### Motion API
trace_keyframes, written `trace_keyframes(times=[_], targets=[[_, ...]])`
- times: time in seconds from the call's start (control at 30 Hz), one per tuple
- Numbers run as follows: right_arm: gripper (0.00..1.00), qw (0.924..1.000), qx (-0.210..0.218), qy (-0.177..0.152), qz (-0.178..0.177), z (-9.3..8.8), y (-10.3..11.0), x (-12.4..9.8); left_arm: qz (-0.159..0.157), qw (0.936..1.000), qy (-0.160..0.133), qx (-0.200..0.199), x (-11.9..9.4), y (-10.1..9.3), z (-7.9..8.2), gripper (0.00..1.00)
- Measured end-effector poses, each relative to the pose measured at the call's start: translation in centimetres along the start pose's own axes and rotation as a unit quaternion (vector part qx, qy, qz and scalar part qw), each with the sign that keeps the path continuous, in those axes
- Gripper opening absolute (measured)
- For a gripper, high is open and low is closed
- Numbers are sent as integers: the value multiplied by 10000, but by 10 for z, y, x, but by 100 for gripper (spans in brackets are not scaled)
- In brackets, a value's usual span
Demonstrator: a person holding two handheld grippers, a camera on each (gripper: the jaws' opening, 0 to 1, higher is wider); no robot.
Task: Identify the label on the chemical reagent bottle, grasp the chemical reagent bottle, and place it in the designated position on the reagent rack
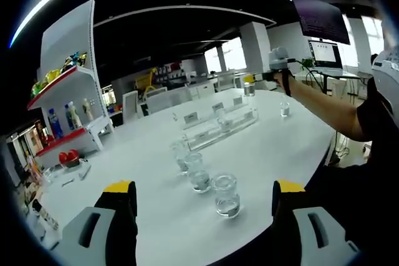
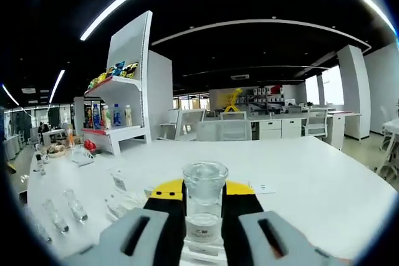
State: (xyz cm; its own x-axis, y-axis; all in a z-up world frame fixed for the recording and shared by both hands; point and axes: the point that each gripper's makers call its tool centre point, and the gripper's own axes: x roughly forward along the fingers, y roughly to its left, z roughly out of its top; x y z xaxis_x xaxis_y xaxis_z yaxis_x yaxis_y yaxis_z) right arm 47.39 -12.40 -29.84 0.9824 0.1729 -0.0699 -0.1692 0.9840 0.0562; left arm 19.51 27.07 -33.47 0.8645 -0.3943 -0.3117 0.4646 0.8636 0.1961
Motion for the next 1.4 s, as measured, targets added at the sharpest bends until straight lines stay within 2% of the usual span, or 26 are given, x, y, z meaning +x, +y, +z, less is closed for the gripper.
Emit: trace_keyframes(times=[0.27,0.53,0.87,1.2,1.4], targets=[[18,9999,-37,-55,-155,-14,-1,16,39,9999,84,-40,3,5,-5,89],[18,9996,44,-103,-265,-32,-1,28,64,10000,43,31,-2,8,1,89],[18,9992,-143,-111,-353,-54,1,33,82,9999,102,10,-1,9,-2,89],[18,9991,-249,-10,-338,-64,6,36,47,9999,93,18,0,4,-2,89],[18,9988,-319,125,-347,-74,8,38,21,9999,156,-68,6,3,-12,89]])
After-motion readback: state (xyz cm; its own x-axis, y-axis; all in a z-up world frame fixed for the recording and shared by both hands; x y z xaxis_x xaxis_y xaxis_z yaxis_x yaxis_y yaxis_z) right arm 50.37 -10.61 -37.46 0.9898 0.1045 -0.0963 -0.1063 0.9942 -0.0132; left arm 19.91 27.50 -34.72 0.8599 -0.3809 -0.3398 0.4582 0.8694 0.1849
